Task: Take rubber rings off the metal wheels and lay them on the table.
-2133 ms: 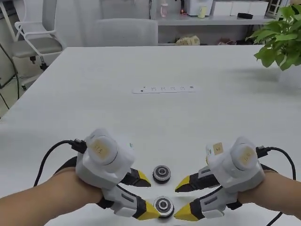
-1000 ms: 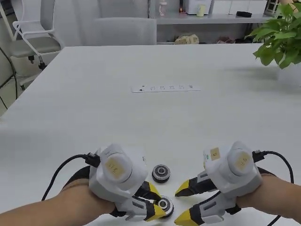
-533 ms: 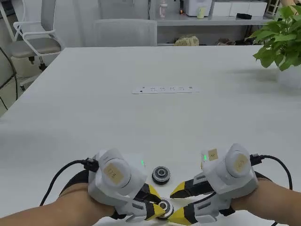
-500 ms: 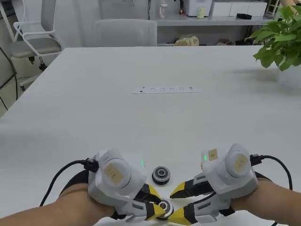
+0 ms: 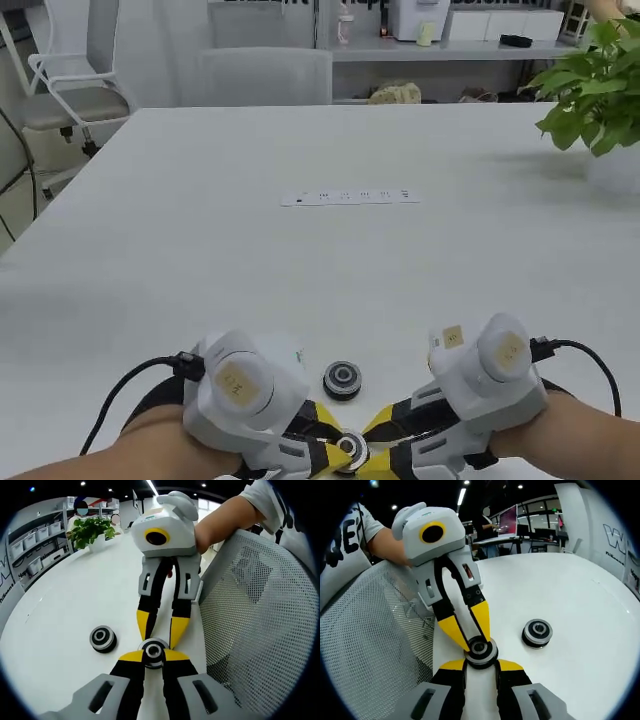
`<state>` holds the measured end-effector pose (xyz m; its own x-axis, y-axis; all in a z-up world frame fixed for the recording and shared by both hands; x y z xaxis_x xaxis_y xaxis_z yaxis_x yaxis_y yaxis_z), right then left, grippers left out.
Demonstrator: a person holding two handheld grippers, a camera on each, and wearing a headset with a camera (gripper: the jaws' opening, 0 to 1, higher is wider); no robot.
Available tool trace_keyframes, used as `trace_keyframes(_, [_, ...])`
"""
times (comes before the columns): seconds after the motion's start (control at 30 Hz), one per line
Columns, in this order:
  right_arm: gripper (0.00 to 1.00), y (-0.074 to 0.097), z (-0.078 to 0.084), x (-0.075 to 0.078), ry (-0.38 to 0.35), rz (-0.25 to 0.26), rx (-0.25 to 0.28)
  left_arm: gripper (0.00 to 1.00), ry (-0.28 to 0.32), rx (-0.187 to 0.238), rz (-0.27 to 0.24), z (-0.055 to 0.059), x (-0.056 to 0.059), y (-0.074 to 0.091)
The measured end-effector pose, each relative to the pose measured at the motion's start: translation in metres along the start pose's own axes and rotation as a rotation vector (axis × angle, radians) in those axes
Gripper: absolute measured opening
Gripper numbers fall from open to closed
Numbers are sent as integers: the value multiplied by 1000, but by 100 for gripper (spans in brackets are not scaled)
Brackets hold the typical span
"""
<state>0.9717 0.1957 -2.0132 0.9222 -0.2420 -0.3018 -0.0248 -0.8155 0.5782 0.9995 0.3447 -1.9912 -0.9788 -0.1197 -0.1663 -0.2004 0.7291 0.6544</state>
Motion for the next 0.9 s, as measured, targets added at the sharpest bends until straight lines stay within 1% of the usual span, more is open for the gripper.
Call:
trace_keyframes(0.37, [17,2,1,0,18,0,-7,7,3,9,-1,1,0,0])
trace_keyframes(0.43, [15,3,1,0,23,1,-18,7,4,10,-2,1,0,0])
trace_keyframes(0.47, [10,4,3,0,24,6,-31,7,4,10,-1,1,0,0])
trace_keyframes(0.5, [6,5,4,0,25,4,-27,7,4,10,-1,1,0,0])
trace_keyframes(0.53, [5,5,4,0,-1,1,-17,7,3,10,-1,1,0,0])
trace_keyframes(0.7, [4,4,3,0,-9,6,-20,7,3,9,-5,1,0,-1])
trace_keyframes(0.8, [2,4,4,1,-58,2,-7,7,2,8,-6,1,0,-1])
trace_keyframes(0.87, [1,5,4,2,-70,3,0,7,2,9,-6,1,0,-1])
trace_keyframes(0.9, [0,5,4,2,-89,2,5,7,2,9,-6,1,0,-1])
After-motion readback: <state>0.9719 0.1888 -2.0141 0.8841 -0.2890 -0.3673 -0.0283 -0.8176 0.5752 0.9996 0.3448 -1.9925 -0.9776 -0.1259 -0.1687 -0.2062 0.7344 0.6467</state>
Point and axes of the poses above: the centre of the closed fingertips' face, and the gripper's own axes: y roughly backward along the fingers, x roughly to its right, z roughly out of its underside, the point moved 10 cm from there along y, roughly backward along the fingers, and after that the axes turned 11 degrees about -z, right-handed, at the moved point
